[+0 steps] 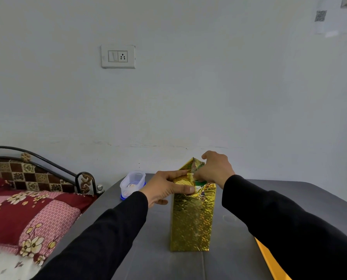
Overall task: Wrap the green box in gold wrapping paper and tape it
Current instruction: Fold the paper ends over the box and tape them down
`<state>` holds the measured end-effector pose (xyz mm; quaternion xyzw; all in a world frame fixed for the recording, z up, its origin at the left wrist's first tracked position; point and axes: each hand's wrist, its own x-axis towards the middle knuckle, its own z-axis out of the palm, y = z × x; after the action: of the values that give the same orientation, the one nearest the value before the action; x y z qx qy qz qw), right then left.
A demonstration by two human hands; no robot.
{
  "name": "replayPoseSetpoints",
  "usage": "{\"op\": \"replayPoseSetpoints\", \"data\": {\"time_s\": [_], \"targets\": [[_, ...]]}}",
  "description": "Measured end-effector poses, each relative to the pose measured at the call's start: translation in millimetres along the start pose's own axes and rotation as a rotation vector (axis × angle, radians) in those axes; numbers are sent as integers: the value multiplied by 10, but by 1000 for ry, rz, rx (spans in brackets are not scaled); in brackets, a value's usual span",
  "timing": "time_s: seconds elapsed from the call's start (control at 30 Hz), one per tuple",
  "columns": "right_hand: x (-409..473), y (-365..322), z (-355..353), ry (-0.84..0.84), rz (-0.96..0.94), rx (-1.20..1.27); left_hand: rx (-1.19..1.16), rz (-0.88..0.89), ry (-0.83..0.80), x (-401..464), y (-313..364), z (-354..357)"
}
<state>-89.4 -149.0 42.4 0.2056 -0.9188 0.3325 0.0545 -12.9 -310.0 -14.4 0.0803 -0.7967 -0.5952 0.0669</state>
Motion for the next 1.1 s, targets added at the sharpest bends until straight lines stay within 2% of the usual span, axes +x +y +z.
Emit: {"op": "replayPoseSetpoints", "data": {"time_s": [0.27, 0.57, 0.67, 0.73, 0.8, 0.87, 0.97, 1.1], "targets": [[61, 80, 25, -15, 96, 120, -10, 5, -2, -6, 7, 24], [-1, 129, 51, 117, -2, -131, -4, 1, -14, -18, 15, 17], [71, 233, 101, 116, 57, 50, -3, 2, -9, -23, 19, 23], [103, 275, 161, -34, 173, 396, 6, 1, -4, -28, 26, 28], [165, 288, 242, -182, 285, 551, 7, 1, -8, -22, 27, 29], [227, 237, 296, -207, 308, 487, 2, -1, -5, -26, 34, 33], [170, 113, 243, -160, 335, 290, 1, 4, -11, -23, 24, 31], [201, 206, 318, -63, 341, 401, -2, 0, -11, -35, 22, 24]]}}
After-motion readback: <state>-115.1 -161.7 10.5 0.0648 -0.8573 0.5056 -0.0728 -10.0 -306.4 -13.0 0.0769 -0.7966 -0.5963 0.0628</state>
